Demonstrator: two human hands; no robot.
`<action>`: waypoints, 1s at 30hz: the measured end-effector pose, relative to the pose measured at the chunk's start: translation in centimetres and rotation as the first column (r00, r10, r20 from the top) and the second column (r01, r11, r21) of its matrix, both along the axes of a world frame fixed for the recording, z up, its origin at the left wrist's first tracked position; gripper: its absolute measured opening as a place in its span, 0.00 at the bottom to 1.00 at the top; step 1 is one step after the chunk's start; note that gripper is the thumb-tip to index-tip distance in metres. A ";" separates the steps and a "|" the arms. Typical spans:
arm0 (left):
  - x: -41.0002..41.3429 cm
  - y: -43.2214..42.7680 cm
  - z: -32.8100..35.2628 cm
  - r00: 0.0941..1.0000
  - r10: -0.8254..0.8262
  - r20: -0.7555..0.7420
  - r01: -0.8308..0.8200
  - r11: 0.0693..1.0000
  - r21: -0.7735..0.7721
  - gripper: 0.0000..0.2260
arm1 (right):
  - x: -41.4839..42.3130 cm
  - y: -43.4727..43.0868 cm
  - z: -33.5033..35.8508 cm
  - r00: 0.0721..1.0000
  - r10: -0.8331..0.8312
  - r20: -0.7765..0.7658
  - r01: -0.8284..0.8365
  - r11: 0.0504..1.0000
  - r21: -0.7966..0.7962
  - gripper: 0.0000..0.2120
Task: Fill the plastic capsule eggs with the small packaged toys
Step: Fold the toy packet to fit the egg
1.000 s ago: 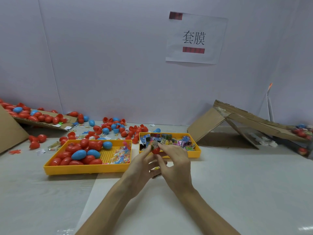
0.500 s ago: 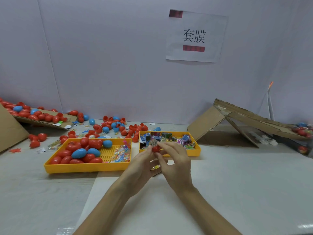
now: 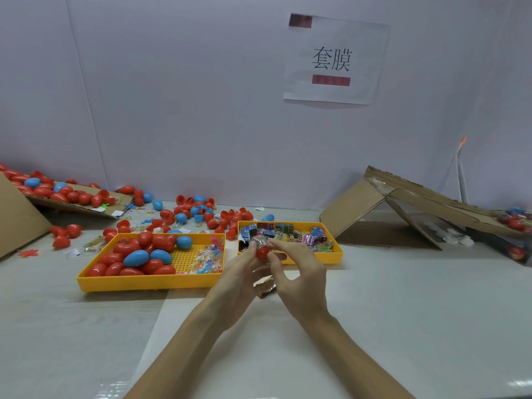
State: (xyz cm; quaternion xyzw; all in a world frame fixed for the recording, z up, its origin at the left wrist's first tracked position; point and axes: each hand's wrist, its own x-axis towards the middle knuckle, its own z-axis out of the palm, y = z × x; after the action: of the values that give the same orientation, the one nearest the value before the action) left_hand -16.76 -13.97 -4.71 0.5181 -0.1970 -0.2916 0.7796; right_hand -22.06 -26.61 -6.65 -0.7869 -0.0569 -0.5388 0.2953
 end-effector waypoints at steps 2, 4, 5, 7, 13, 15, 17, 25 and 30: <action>-0.1 0.1 0.1 1.000 0.006 0.014 -0.006 1.000 0.023 0.22 | 0.1 -0.3 0.1 1.000 -0.011 0.011 0.011 1.000 0.007 0.08; -0.2 0.1 0.2 0.999 0.026 0.030 -0.027 0.999 0.045 0.23 | 0.1 -0.5 0.1 0.999 -0.030 0.012 0.030 1.000 -0.007 0.06; -0.2 0.1 0.2 0.999 0.037 0.034 -0.039 0.998 0.055 0.22 | 0.1 -0.6 0.1 0.999 -0.034 0.012 0.034 0.999 -0.015 0.06; -0.2 0.1 0.3 0.997 0.051 0.054 -0.055 0.996 0.075 0.21 | 0.1 -0.7 0.1 0.999 -0.036 0.017 0.036 0.999 -0.037 0.06; -0.3 0.2 0.2 0.988 0.062 0.143 -0.075 0.993 0.090 0.22 | 0.2 -0.9 0.0 0.997 -0.067 0.032 0.069 0.994 -0.090 0.08; -0.3 0.2 0.2 0.984 0.074 0.163 -0.089 0.992 0.088 0.22 | 0.2 -1.0 -0.1 0.996 -0.085 0.042 0.088 0.991 -0.104 0.08; -0.4 0.2 0.3 0.981 0.078 0.176 -0.096 0.991 0.094 0.22 | 0.2 -1.1 -0.1 0.993 -0.103 0.057 0.110 0.985 -0.135 0.07; -0.4 0.1 0.1 0.978 0.087 0.190 -0.115 0.983 0.142 0.22 | 0.0 -1.2 0.1 0.985 -0.164 0.058 0.173 0.951 -0.257 0.06; -0.3 0.0 0.3 0.968 0.115 0.223 -0.144 0.982 0.120 0.21 | 0.0 -1.3 0.1 0.987 -0.158 0.022 0.158 0.952 -0.262 0.06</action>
State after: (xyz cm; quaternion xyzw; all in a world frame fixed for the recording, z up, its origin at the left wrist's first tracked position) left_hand -17.03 -13.96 -4.39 0.6101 -0.2258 -0.1948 0.7341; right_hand -22.05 -27.88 -6.57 -0.8210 -0.0650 -0.5487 0.1441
